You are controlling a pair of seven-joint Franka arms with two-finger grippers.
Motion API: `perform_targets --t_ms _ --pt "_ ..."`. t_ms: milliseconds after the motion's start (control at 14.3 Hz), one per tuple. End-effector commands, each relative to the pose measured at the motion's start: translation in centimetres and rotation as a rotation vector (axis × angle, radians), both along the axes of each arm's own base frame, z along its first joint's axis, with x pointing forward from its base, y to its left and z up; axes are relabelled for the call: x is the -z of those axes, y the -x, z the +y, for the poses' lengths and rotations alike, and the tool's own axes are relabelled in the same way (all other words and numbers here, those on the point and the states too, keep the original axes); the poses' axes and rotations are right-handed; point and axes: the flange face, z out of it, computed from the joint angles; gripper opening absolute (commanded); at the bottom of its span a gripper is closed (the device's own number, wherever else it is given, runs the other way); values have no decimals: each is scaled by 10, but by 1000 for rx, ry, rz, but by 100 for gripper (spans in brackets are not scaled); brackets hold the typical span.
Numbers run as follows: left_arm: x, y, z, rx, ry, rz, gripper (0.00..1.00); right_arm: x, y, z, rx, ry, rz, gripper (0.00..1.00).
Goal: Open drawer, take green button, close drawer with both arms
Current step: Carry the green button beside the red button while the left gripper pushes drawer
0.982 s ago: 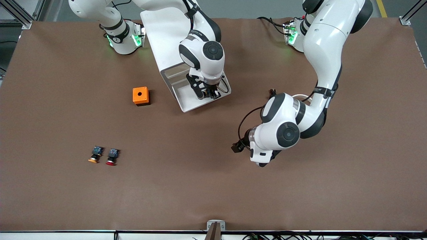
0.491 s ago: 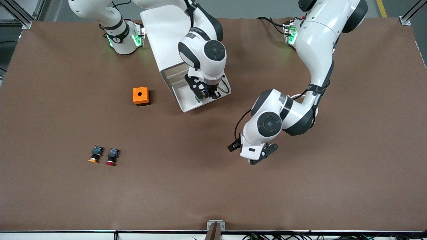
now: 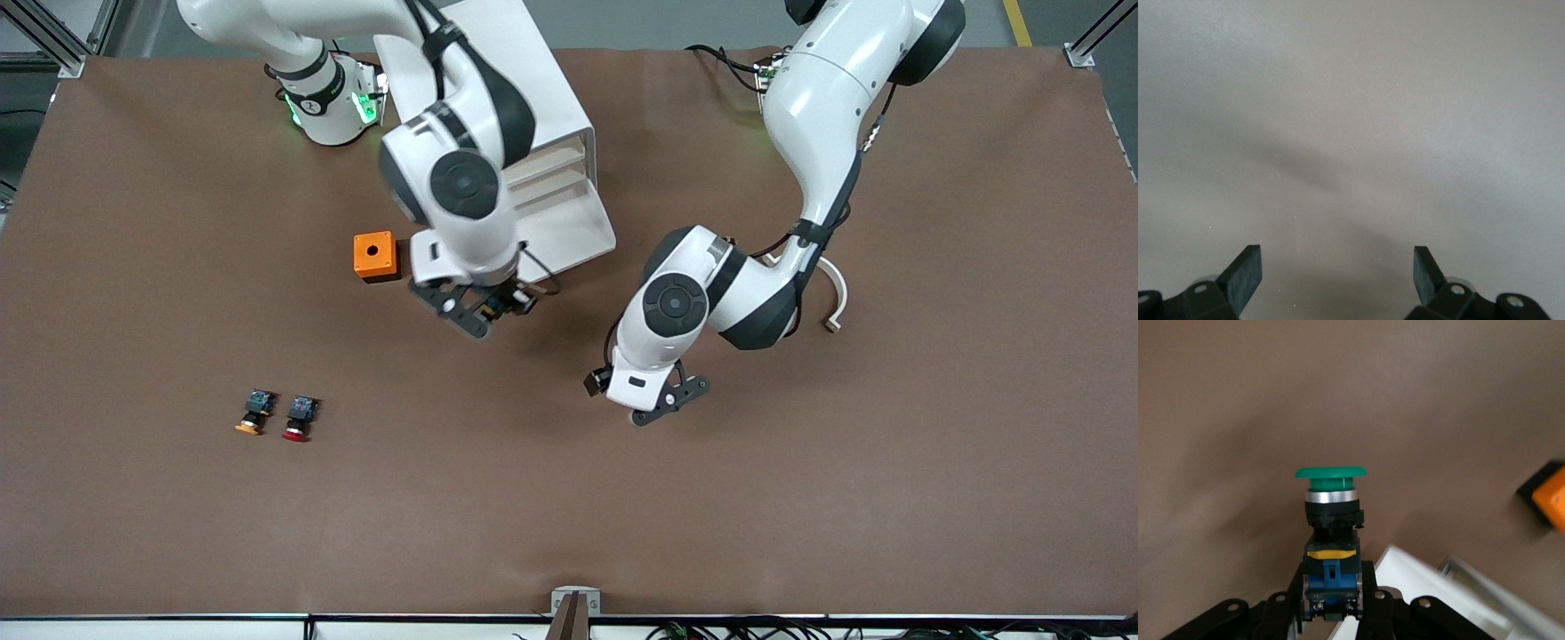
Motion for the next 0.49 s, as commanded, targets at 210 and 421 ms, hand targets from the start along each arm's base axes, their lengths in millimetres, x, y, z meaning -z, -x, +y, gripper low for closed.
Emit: perform_targets --t_ms 210,421 --pt "17 38 -34 22 -32 1 100 20 -71 -126 -202 -36 33 0" --pt "16 63 -63 56 -28 4 100 54 -93 -175 -263 -42 38 0"
